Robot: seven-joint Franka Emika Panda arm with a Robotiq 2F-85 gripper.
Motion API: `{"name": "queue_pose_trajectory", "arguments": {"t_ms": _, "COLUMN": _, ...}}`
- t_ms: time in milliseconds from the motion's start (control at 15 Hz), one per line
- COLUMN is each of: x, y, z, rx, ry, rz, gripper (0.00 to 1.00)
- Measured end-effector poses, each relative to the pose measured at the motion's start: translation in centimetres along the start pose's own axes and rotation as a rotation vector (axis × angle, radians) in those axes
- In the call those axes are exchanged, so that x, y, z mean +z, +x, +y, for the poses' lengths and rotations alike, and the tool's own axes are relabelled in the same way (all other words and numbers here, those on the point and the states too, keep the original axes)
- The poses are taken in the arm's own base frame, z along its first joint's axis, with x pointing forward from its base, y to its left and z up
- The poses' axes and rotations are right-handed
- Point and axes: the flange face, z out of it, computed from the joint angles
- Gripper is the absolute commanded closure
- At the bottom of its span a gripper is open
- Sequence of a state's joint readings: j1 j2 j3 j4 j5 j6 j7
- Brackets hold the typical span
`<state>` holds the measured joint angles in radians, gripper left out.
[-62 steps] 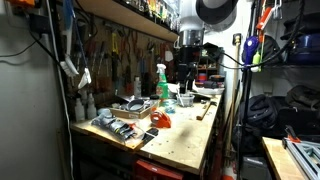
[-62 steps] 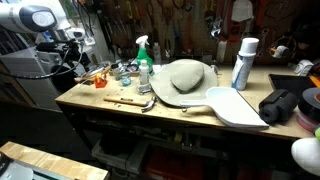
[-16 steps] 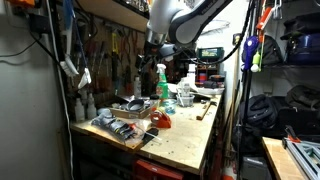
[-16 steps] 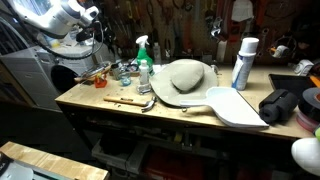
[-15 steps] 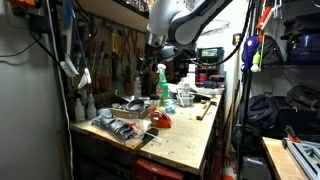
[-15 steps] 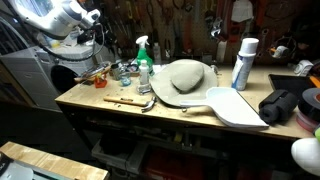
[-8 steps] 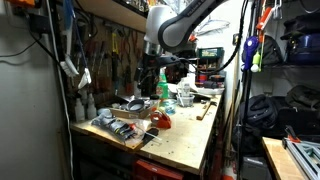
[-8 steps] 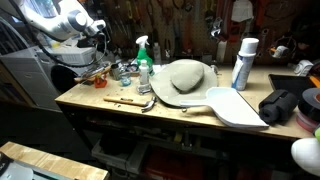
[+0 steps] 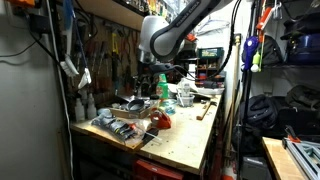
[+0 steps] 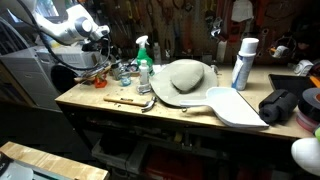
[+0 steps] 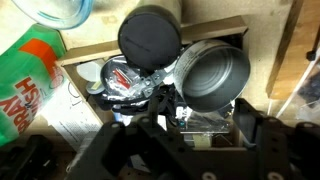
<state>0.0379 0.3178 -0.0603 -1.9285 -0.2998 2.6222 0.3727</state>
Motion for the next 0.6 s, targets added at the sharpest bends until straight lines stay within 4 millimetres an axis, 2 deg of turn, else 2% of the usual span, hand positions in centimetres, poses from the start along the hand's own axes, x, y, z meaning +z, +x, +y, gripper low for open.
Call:
{"name": "queue_pose_trajectory", "arguments": {"t_ms": 200, "x": 1.3, "y": 0.3, "z": 0.3, "rx": 0.003, "ry": -0.012, "rz": 0.006, "gripper": 0.36}}
{"name": "queue_pose_trajectory", "arguments": {"t_ms": 400, "x": 2.4, "y": 0.3, "z": 0.3, "rx": -0.002, "ry": -0.027, "rz": 0.001, "gripper": 0.39}}
{"name": "queue_pose_trajectory", "arguments": {"t_ms": 533, "x": 3.0, "y": 0.2, "z": 0.1, "rx": -0.010, "ry": -0.038, "rz": -0.004, "gripper": 0.63}}
{"name": "queue_pose_trajectory", "arguments": {"t_ms": 600, "x": 3.3, "y": 0.1, "z": 0.0, "rx": -0.015, "ry": -0.043, "rz": -0.007, "gripper": 0.63}}
